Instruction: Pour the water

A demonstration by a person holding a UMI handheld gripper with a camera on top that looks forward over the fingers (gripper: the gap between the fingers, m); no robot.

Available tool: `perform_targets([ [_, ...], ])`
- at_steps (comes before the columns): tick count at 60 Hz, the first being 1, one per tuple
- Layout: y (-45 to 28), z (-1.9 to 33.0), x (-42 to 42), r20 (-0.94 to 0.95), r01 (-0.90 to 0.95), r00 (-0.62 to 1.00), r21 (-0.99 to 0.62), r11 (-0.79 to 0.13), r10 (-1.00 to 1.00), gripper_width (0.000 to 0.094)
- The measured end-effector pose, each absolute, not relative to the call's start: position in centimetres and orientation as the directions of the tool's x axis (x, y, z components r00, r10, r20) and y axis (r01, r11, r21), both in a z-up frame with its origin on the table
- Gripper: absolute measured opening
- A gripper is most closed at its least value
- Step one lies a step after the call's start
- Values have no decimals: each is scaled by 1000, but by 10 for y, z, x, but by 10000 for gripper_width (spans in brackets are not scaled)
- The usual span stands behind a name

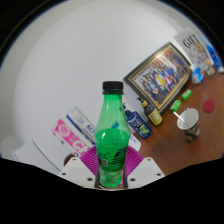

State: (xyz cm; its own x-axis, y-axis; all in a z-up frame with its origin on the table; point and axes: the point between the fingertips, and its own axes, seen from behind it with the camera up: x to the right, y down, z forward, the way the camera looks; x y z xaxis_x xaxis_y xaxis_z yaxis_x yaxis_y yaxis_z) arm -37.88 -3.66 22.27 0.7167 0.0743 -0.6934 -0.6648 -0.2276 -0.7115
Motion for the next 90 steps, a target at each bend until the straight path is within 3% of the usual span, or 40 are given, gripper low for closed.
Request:
perform_targets([
  [9, 4, 236, -331, -971, -944, 236, -235, -231, 22, 308],
  [20, 40, 215, -284, -953, -930, -303, 301, -212, -21, 306],
  [28, 49, 202, -274, -863, -841, -502, 501, -207, -47, 306],
  [34, 48, 191, -272, -843, -819, -534, 536, -205, -68, 307],
  [51, 45, 205, -277, -909, -867, -405, 415, -275, -95, 309],
  [57, 42, 226, -269, -977, -925, -206, 213, -316, -55, 307],
  [65, 44, 266, -233, -981, -932, 190, -196, -305, 48, 306],
  [77, 42, 304, -121, -654, -641, 751, -755, -139, 89, 307],
  [83, 38, 289, -66, -408, -402, 912, -910, -99, 39, 306],
  [90, 46, 242, -23, -138, -140, 990, -980, -140, -23, 306],
])
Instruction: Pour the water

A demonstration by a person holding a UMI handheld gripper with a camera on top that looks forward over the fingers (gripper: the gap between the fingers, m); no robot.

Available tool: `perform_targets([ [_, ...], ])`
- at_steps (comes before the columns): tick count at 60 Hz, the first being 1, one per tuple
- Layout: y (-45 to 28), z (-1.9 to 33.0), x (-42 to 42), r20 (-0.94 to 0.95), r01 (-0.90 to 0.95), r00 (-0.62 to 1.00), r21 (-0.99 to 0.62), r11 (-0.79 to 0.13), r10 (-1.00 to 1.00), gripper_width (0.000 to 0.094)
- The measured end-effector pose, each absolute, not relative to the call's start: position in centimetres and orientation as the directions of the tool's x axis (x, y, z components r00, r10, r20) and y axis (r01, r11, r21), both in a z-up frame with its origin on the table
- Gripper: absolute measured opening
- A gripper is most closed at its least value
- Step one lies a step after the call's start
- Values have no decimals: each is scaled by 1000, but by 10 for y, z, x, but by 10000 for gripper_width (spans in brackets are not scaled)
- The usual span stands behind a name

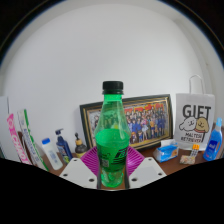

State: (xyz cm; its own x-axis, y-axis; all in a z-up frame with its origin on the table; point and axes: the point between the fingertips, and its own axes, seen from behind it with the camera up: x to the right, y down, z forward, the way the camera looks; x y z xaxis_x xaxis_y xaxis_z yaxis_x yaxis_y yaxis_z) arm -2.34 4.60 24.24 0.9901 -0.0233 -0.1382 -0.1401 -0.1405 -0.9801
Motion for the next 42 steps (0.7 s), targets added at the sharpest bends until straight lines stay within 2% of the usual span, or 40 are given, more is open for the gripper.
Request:
perform_targets([
  [10, 51, 159, 4, 45, 35, 998, -969, -244, -36, 305],
  [25, 47, 91, 27, 46, 22, 997, -946, -323, -69, 319],
  [33, 44, 93, 28, 50, 28, 996, -958, -285, -72, 346],
  [36, 44, 93, 26, 61, 39, 996, -960, -278, -69, 393],
  [40, 42, 94, 27, 59, 36, 996, -959, -281, -74, 529],
  [42, 40, 92, 28, 60, 34, 995, -955, -295, -80, 547],
])
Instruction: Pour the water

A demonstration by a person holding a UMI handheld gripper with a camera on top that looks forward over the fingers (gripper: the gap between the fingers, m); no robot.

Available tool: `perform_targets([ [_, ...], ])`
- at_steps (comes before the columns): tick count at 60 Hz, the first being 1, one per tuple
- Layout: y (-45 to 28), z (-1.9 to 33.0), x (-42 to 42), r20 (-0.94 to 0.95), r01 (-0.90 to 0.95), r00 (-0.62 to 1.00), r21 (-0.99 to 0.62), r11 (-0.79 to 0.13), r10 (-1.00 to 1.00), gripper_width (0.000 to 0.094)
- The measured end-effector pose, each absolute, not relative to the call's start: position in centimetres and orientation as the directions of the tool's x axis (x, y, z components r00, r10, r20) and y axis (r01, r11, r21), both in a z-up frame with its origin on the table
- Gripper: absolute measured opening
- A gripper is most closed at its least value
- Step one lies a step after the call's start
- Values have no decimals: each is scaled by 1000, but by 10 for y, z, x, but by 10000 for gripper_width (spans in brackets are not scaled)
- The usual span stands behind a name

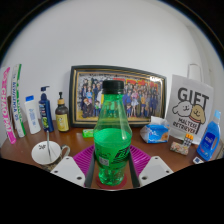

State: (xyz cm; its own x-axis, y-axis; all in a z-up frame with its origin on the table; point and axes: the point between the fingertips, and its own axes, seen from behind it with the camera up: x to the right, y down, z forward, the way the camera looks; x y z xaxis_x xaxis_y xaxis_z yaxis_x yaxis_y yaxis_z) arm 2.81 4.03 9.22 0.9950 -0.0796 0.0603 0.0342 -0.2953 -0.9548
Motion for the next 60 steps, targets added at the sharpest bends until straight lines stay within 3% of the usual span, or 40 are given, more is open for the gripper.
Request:
perform_targets([
  [2, 38, 89, 31, 62, 30, 994, -948, -318, -92, 588],
  [7, 31, 89, 29, 47, 10, 994, -935, -356, -96, 871],
  [9, 26, 92, 27, 38, 1, 995, -933, -361, -95, 826],
  [22, -31, 126, 10, 23, -37, 990, -909, -415, -137, 859],
  [37, -154, 180, -53, -6, -81, 989, -858, -507, -148, 858],
  [60, -298, 225, -110, 117, 33, 987, -816, -577, -108, 849],
])
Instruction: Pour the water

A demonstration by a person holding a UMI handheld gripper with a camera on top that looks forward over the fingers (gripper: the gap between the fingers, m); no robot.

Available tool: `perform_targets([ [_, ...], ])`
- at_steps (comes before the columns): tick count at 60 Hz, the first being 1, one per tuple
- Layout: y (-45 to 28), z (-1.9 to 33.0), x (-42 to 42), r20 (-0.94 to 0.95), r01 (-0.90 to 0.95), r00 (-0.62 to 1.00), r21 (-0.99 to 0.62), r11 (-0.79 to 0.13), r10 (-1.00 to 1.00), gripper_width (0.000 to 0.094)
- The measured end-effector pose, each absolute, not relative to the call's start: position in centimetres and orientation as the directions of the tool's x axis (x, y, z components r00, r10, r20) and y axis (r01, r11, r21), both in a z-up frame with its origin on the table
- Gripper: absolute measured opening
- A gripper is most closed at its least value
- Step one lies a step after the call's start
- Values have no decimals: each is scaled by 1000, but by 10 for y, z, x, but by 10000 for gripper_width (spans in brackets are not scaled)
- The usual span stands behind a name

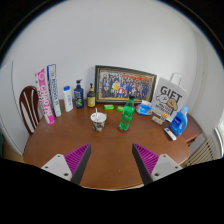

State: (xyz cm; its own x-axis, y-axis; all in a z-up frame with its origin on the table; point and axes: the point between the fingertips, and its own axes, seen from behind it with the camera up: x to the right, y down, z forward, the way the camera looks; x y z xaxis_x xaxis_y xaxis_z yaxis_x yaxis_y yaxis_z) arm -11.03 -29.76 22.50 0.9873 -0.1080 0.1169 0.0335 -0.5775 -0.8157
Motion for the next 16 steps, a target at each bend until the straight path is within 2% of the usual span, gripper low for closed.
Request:
perform_targets([
  [16, -319, 234, -110, 115, 18, 984, -822, -569, -135, 852],
])
